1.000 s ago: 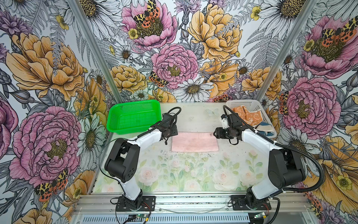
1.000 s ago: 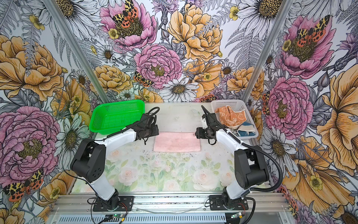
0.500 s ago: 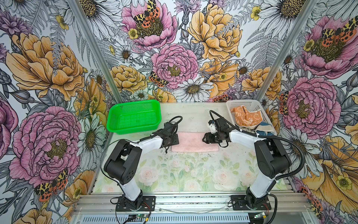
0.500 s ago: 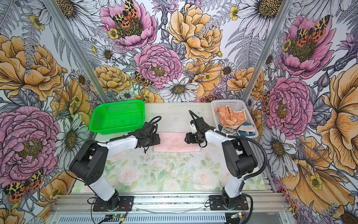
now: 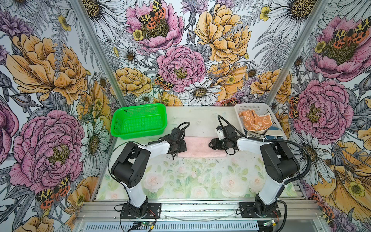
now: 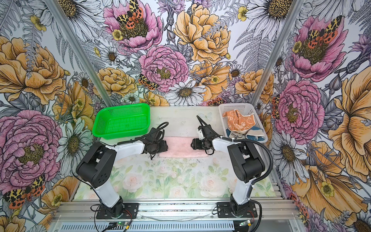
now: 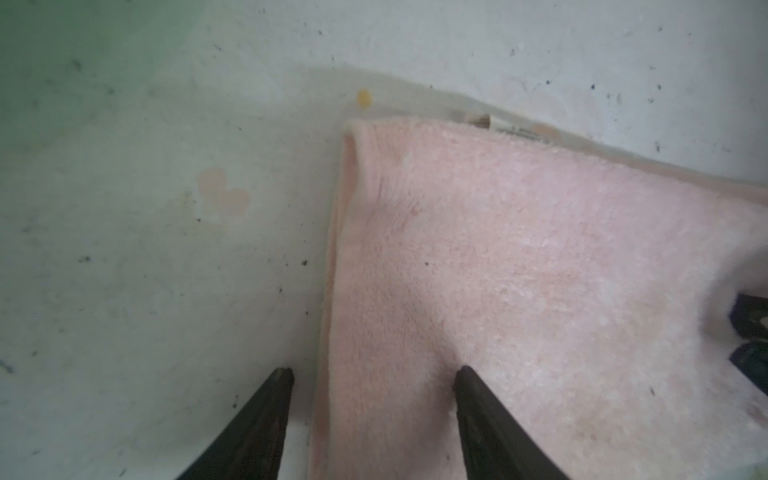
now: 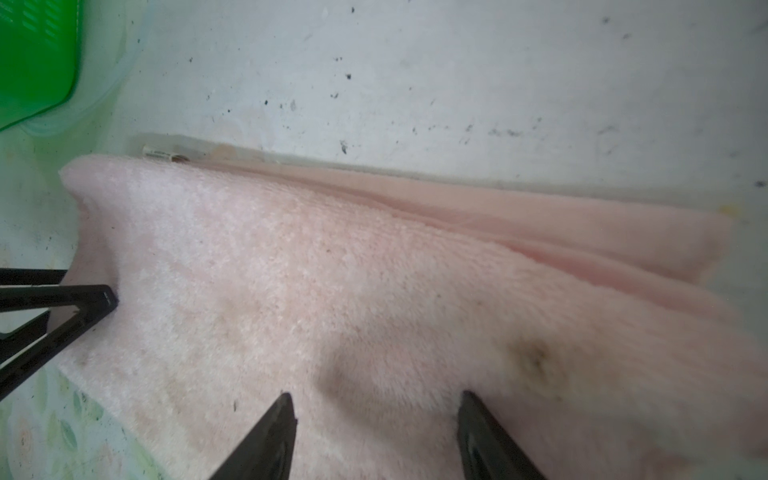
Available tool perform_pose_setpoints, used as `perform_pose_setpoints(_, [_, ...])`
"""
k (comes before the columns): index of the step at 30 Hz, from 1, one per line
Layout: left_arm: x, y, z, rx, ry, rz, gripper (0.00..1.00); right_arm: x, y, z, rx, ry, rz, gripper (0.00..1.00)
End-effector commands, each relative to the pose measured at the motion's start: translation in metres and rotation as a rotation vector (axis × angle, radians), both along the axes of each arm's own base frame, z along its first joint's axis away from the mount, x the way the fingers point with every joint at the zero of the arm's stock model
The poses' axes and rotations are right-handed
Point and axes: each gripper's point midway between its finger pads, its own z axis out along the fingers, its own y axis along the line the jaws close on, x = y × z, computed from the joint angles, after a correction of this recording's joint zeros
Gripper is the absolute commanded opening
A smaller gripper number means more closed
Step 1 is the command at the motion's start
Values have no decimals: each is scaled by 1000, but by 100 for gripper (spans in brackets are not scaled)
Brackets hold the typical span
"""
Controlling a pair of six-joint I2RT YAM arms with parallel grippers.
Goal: Fold and stack the towels
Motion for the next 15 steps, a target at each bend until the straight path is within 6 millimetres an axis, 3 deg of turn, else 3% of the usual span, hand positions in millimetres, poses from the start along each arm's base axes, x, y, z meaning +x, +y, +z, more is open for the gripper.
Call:
perform_pose_setpoints(1, [9, 0, 20, 15, -71, 8, 67, 1, 5, -13, 13, 9, 0, 64])
perform_pose_setpoints(4, [8, 13, 24, 55, -96, 24, 71, 3, 5, -13, 8, 5, 1, 64])
perform_pose_setpoints(8, [4, 26, 13, 57, -63, 43, 73, 5, 3, -7, 1, -16, 0, 65])
perform_pose_setpoints(15, [5, 3, 3, -30, -39, -2, 72, 4, 2, -2, 0, -34, 8, 67])
